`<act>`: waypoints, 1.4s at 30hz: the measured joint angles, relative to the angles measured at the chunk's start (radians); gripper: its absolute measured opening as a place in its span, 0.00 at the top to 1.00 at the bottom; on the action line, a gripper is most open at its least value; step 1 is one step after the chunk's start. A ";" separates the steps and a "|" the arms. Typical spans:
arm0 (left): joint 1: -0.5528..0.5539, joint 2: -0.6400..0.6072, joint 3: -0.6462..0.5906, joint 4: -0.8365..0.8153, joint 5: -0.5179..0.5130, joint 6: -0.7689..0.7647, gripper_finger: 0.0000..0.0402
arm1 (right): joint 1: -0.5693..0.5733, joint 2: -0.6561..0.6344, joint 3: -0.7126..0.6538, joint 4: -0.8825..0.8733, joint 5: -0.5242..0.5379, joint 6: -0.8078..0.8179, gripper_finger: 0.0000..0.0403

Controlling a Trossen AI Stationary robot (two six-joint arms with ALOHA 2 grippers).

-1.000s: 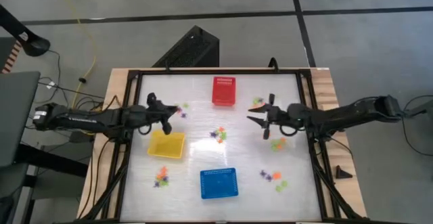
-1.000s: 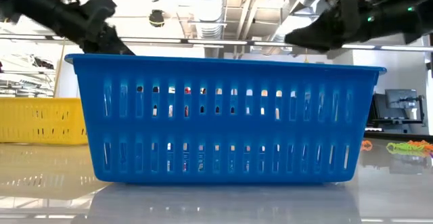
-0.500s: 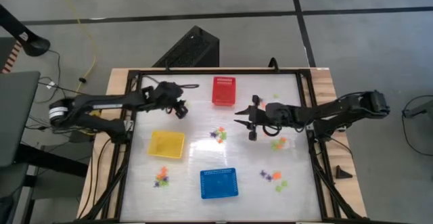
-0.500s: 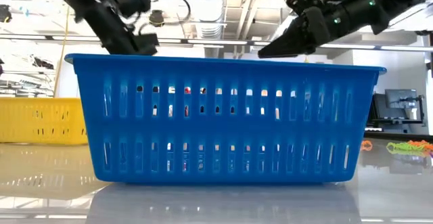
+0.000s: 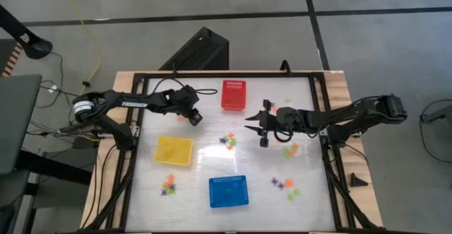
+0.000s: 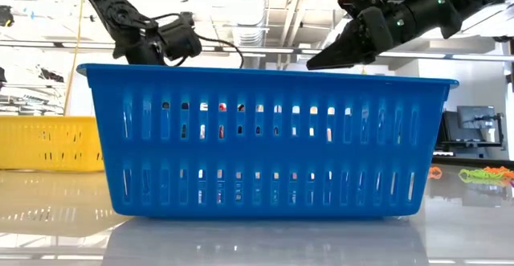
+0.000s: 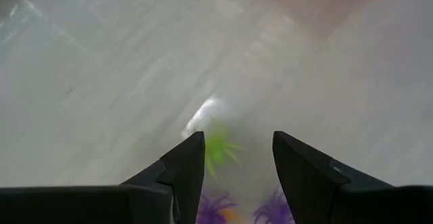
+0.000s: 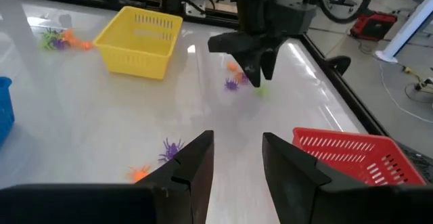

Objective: Sort Halloween decoration
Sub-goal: Put the green spider toy into the red basket

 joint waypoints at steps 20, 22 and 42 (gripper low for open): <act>0.008 0.094 0.000 0.051 -0.062 0.022 0.93 | 0.000 0.000 -0.001 0.005 0.000 0.004 0.60; 0.010 0.083 -0.002 0.051 -0.069 0.029 0.98 | 0.000 0.000 -0.001 0.006 0.001 0.004 0.60; -0.026 0.044 0.003 0.543 0.225 0.061 1.00 | 0.001 0.000 -0.001 0.006 0.002 0.004 0.60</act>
